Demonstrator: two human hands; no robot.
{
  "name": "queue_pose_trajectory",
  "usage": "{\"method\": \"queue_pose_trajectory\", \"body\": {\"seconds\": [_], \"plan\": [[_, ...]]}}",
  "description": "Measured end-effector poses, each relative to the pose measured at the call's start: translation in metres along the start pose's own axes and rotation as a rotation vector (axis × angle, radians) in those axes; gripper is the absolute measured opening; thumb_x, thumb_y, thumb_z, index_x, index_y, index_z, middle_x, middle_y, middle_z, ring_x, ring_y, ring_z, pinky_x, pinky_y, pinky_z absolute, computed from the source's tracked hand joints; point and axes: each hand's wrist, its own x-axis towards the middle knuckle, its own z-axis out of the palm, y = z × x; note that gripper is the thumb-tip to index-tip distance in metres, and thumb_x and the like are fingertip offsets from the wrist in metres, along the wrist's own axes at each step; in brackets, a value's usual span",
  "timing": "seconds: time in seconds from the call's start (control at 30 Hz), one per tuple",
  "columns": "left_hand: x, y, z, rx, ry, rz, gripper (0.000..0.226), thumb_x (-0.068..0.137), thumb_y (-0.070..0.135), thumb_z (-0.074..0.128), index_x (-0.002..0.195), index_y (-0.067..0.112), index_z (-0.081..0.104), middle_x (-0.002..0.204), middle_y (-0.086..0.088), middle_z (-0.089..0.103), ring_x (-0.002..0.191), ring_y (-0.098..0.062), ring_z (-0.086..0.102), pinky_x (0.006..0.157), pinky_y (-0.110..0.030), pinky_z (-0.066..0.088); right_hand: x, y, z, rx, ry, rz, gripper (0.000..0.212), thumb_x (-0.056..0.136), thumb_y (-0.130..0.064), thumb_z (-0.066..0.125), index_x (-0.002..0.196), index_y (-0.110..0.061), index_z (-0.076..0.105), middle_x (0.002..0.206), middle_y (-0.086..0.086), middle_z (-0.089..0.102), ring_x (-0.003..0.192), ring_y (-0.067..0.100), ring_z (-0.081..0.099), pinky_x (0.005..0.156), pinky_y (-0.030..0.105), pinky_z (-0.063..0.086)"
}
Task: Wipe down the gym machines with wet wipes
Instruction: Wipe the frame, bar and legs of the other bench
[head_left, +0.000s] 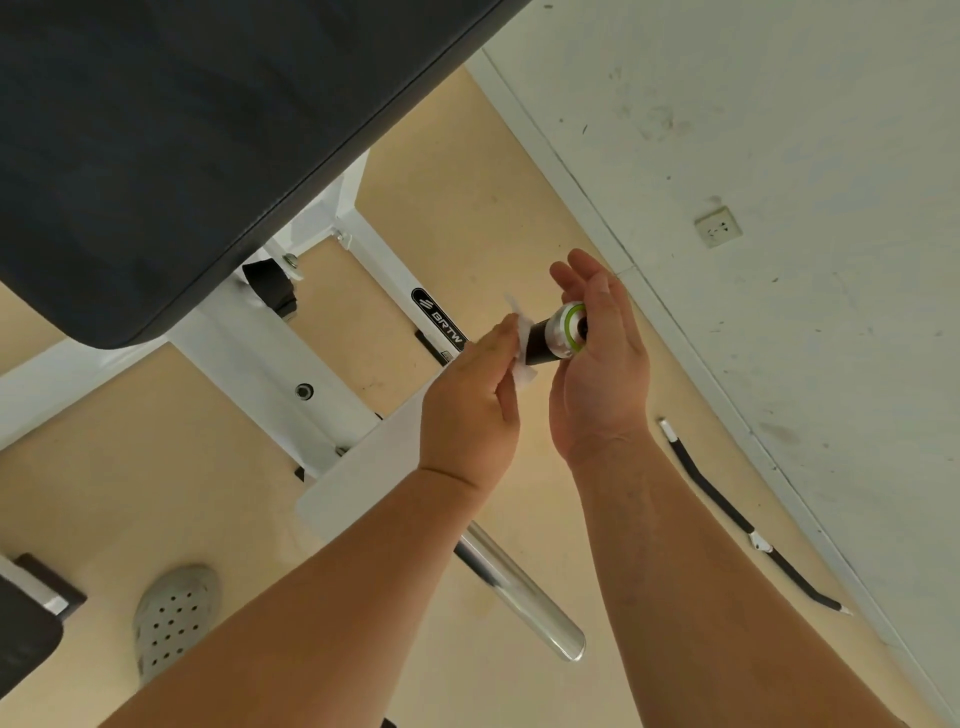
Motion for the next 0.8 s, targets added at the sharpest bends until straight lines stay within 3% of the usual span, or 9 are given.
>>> {"method": "queue_pose_trajectory", "body": {"seconds": [0.1, 0.23, 0.3, 0.4, 0.53, 0.7, 0.8], "plan": [[0.009, -0.024, -0.002, 0.220, -0.061, 0.052, 0.034, 0.098, 0.013, 0.050, 0.126, 0.006, 0.067, 0.113, -0.010, 0.074, 0.098, -0.030, 0.070, 0.089, -0.043, 0.057, 0.002, 0.002, 0.002, -0.007, -0.001, -0.026, 0.030, 0.107, -0.030, 0.042, 0.121, -0.027, 0.068, 0.126, -0.008, 0.070, 0.128, 0.008, 0.056, 0.111, 0.030, 0.038], [0.024, -0.035, -0.008, 0.325, -0.064, 0.036, 0.016, 0.094, 0.014, 0.060, 0.093, 0.007, 0.074, 0.081, -0.009, 0.064, 0.074, -0.027, 0.057, 0.066, -0.040, 0.053, 0.002, 0.003, 0.002, -0.029, 0.009, -0.031, 0.030, 0.106, -0.029, 0.042, 0.119, -0.030, 0.069, 0.127, -0.009, 0.070, 0.128, 0.006, 0.056, 0.106, 0.027, 0.039], [0.024, -0.021, -0.012, 0.217, -0.050, -0.051, 0.016, 0.095, 0.013, 0.060, 0.092, 0.008, 0.075, 0.081, -0.008, 0.062, 0.075, -0.024, 0.056, 0.067, -0.039, 0.050, 0.001, 0.002, 0.001, -0.022, 0.012, -0.016, 0.030, 0.108, -0.027, 0.041, 0.119, -0.030, 0.069, 0.127, -0.009, 0.069, 0.127, 0.005, 0.056, 0.107, 0.027, 0.038], [0.021, 0.012, -0.018, -0.041, 0.007, -0.082, 0.019, 0.095, 0.015, 0.058, 0.096, 0.010, 0.076, 0.086, -0.003, 0.067, 0.080, -0.016, 0.061, 0.072, -0.026, 0.050, 0.000, 0.000, 0.002, 0.009, -0.004, 0.013, 0.030, 0.109, -0.027, 0.041, 0.122, -0.027, 0.068, 0.131, -0.008, 0.067, 0.126, 0.004, 0.057, 0.109, 0.030, 0.042], [0.022, 0.031, -0.019, -0.226, -0.007, -0.101, 0.022, 0.099, 0.008, 0.057, 0.107, 0.014, 0.076, 0.092, -0.003, 0.066, 0.087, -0.009, 0.061, 0.076, -0.014, 0.047, -0.001, -0.002, 0.002, 0.051, -0.009, 0.034, 0.031, 0.109, -0.026, 0.042, 0.123, -0.023, 0.069, 0.130, -0.005, 0.067, 0.117, 0.010, 0.061, 0.098, 0.029, 0.049], [0.024, 0.011, -0.010, -0.041, -0.004, 0.034, 0.023, 0.101, 0.011, 0.054, 0.111, 0.004, 0.074, 0.095, -0.006, 0.061, 0.082, -0.003, 0.050, 0.077, -0.004, 0.039, -0.001, -0.002, 0.000, 0.023, -0.007, 0.002, 0.031, 0.109, -0.025, 0.041, 0.124, -0.023, 0.068, 0.129, -0.007, 0.068, 0.123, 0.005, 0.058, 0.103, 0.026, 0.046], [0.024, -0.003, -0.007, 0.091, -0.047, 0.054, 0.026, 0.098, 0.015, 0.051, 0.103, 0.005, 0.074, 0.092, -0.007, 0.059, 0.078, -0.009, 0.050, 0.071, -0.010, 0.039, 0.001, 0.002, -0.002, -0.003, -0.004, -0.027, 0.031, 0.108, -0.027, 0.041, 0.122, -0.025, 0.069, 0.128, -0.008, 0.069, 0.128, 0.005, 0.056, 0.111, 0.029, 0.039]]}}
